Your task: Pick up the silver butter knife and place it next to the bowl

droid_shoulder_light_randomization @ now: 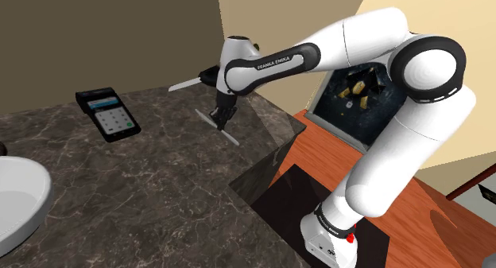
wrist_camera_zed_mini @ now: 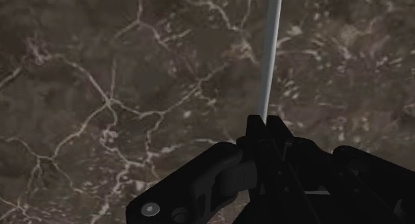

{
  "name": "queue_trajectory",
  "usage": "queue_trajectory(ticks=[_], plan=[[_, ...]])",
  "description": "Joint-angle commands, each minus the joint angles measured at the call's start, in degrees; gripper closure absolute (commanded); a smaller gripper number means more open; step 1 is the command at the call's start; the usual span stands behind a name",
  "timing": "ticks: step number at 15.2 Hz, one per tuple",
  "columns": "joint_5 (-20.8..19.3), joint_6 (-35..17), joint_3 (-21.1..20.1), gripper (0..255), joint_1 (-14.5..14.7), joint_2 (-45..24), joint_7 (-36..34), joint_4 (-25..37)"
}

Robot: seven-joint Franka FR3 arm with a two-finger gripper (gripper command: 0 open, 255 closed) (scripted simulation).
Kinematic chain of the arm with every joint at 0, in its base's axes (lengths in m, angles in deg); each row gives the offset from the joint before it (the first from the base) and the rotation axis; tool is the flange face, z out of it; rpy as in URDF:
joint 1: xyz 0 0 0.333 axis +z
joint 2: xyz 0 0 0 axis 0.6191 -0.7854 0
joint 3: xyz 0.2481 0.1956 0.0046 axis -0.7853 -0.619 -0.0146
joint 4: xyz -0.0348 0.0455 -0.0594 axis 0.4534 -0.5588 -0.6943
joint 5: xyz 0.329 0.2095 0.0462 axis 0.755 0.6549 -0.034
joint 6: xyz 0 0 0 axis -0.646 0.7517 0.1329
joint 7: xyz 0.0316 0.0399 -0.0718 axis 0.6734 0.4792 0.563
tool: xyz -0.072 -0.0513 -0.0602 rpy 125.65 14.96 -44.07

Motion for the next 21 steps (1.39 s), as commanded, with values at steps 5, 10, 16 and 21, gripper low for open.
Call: queue_trajectory(ticks=[5, 10, 16, 21], plan=[[0.42, 4.23, 0.01, 255, -0.06, 2.22, 0.28, 2.03], [0.71, 7.97, 0.04, 255, -0.10, 3.89, 0.47, 4.12], [0.96, 12.47, 0.09, 255, -0.14, 5.50, 0.63, 7.03], [1.10, 16.24, 0.15, 255, -0.17, 6.51, 0.71, 9.80]])
